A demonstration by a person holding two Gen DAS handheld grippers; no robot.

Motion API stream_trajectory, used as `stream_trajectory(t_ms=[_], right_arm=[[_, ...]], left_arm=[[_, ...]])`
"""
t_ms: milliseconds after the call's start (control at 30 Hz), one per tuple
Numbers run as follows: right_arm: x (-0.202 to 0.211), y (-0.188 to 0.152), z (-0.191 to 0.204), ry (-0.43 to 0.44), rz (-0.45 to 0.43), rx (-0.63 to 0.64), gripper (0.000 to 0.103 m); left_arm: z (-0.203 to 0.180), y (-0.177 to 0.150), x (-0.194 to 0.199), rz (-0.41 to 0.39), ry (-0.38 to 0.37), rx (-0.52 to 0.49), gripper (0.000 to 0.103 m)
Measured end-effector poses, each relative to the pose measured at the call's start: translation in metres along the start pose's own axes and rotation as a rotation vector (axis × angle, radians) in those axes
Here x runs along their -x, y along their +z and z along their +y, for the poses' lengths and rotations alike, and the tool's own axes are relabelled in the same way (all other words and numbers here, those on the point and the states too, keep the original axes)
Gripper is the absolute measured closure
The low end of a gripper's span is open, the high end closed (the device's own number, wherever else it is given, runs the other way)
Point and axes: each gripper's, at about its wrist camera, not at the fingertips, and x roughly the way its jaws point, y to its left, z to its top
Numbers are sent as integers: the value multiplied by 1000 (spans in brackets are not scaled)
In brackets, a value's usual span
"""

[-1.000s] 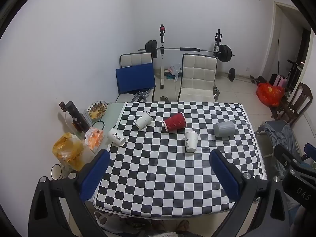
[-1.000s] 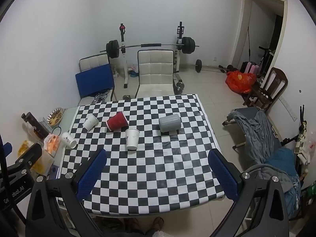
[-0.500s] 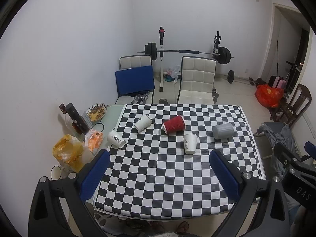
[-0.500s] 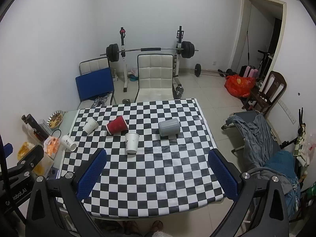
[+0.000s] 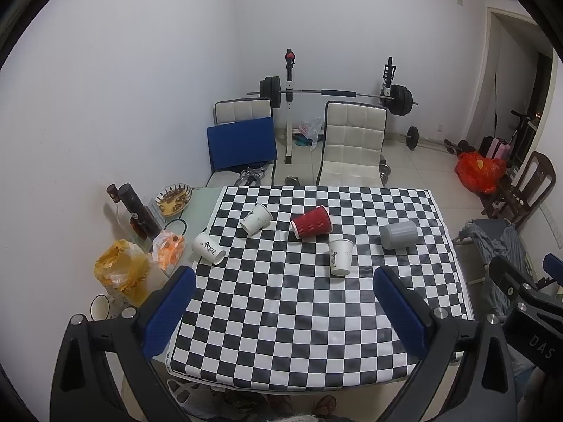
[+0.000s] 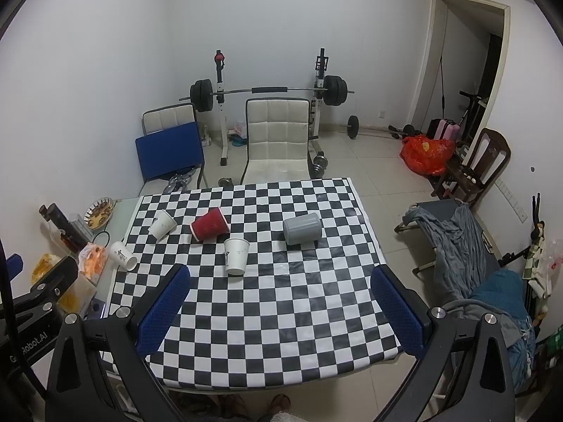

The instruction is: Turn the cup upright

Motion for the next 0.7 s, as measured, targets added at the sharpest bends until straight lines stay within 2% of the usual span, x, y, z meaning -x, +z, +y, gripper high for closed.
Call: stream_trajectory(t_ms=[700], right_arm=[[1, 1, 2, -1, -9, 2, 0]], left_arm=[[-1, 6, 1, -3, -7, 3, 0]])
